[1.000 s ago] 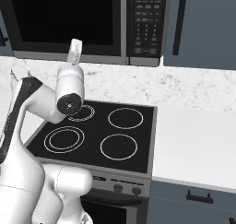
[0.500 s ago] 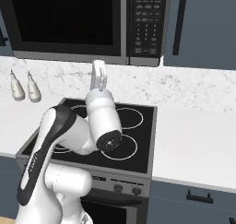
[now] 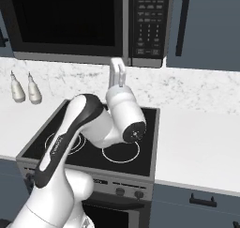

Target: Open the microwave, place the bowl with waffle inside the microwave, then close the microwave door and turn it on.

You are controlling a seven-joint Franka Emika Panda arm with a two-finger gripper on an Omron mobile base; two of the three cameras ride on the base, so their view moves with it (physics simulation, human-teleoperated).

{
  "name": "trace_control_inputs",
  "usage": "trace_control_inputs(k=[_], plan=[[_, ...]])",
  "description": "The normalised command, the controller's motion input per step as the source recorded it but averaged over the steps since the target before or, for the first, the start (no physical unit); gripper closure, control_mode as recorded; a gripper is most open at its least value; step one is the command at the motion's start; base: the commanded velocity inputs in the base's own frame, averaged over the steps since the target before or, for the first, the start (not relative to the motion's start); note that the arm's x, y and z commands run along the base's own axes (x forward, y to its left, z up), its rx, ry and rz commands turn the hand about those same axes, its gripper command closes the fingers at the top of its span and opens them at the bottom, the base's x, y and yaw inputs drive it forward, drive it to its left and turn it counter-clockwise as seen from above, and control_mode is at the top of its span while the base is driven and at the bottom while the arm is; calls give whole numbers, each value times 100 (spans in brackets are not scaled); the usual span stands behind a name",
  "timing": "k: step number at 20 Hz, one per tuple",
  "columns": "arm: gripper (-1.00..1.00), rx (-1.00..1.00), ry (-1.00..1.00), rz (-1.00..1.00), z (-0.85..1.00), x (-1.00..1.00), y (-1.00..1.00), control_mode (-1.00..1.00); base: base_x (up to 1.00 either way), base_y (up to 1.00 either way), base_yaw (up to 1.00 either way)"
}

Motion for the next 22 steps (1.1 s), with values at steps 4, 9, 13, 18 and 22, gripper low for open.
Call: trace_control_inputs(k=[4, 9, 13, 18, 22], plan=[[-100, 0, 0, 0, 0, 49, -11, -100, 0, 0, 0], [-100, 0, 0, 0, 3, 42, -24, -100, 0, 0, 0], [-100, 0, 0, 0, 4, 31, -27, -100, 0, 0, 0], [-100, 0, 0, 0, 1, 32, -25, -100, 0, 0, 0], [-100, 0, 0, 0, 1, 40, 0, -100, 0, 0, 0]])
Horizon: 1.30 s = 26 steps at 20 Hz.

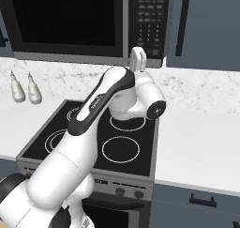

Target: Open the microwave, place the bowl with waffle inside the microwave, then close the microwave door and turn it on.

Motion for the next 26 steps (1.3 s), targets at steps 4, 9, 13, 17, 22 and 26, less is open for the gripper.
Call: trace_control_inputs(k=[4, 9, 13, 17, 22, 26], plan=[[-100, 0, 0, 0, 0, 46, 0, -100, 0, 0, 0], [-100, 0, 0, 0, 0, 50, 0, -100, 0, 0, 0], [-100, 0, 0, 0, 0, 47, -2, -100, 0, 0, 0], [-100, 0, 0, 0, 0, 24, -25, -100, 0, 0, 0], [-100, 0, 0, 0, -7, 7, -29, -100, 0, 0, 0], [-100, 0, 0, 0, -7, 15, -37, -100, 0, 0, 0]])
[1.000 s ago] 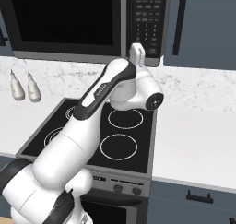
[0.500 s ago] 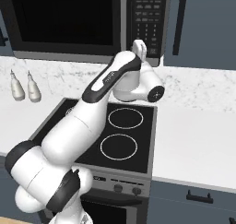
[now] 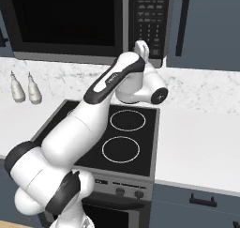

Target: Open the microwave, place the bowl with waffle inside the microwave, then close the microwave door and turn it on.

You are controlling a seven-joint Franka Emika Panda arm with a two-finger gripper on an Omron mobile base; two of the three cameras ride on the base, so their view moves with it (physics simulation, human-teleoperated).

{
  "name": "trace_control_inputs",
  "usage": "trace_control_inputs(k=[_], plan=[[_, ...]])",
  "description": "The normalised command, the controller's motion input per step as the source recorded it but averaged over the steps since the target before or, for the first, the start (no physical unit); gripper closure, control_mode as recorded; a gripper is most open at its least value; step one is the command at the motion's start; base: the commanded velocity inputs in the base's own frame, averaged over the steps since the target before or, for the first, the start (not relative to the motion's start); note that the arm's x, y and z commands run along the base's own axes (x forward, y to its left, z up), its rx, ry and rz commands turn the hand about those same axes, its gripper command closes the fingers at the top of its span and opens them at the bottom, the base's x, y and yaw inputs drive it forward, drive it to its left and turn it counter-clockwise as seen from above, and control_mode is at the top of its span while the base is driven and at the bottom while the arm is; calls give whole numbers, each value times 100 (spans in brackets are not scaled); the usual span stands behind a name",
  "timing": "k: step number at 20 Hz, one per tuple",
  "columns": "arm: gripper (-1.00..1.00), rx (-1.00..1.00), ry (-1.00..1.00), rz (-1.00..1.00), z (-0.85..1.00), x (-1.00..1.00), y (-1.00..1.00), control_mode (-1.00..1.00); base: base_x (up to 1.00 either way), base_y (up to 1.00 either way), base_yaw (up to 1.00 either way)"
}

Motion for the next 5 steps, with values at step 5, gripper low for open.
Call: trace_control_inputs(k=[5], plan=[[-100, 0, 0, 0, -18, 20, -54, -100, 0, 0, 0]])
